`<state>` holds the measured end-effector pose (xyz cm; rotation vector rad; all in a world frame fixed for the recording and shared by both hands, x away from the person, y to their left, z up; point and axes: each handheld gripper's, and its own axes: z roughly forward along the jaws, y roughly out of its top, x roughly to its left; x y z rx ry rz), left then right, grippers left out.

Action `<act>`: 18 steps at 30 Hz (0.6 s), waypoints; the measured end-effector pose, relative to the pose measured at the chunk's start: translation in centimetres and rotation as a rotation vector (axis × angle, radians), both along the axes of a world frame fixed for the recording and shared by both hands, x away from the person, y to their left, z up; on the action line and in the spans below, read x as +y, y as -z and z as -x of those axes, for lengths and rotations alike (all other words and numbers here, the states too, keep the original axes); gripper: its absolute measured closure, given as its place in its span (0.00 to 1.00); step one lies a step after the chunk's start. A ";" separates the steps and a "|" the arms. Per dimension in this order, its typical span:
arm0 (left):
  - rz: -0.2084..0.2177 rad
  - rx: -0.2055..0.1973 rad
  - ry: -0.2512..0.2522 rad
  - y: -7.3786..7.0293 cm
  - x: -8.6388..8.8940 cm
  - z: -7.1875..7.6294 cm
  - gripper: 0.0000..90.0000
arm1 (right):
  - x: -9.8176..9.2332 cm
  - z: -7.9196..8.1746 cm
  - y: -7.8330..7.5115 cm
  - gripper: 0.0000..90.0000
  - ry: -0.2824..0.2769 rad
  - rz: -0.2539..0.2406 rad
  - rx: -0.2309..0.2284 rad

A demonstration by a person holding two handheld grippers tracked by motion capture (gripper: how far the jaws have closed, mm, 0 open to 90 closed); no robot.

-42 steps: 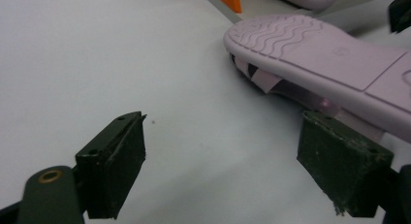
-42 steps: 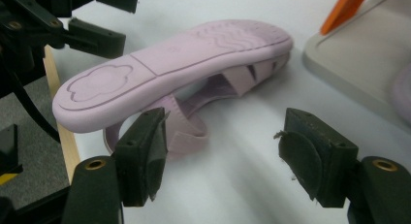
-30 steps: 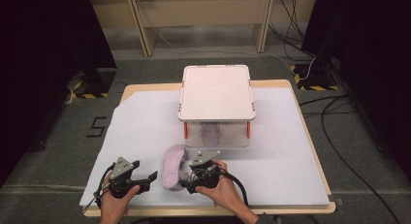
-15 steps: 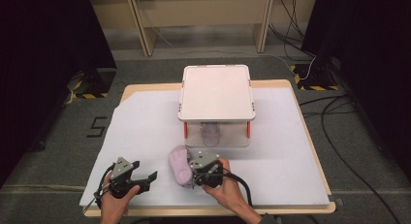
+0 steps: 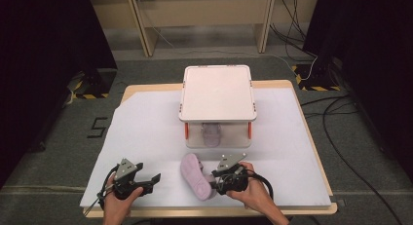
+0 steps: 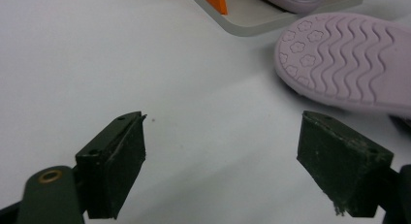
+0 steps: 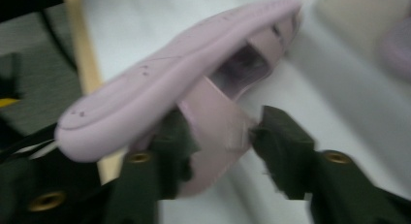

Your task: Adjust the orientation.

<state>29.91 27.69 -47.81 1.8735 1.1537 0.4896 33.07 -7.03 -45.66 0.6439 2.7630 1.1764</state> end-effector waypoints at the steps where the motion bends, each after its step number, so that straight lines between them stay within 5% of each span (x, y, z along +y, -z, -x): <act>1: -0.002 0.001 0.000 0.0 0.0 0.0 0.19 | 0.1 0.1 -0.2 0.54 -0.007 -0.021 0.041; 9: 0.011 -0.001 0.006 -0.1 -0.3 0.1 0.19 | 0.5 0.4 -0.6 0.52 -0.018 -0.096 0.096; 18: 0.066 -0.015 0.041 -1.2 -1.4 0.8 0.19 | 3.2 1.8 -1.7 0.55 -0.013 -0.099 0.001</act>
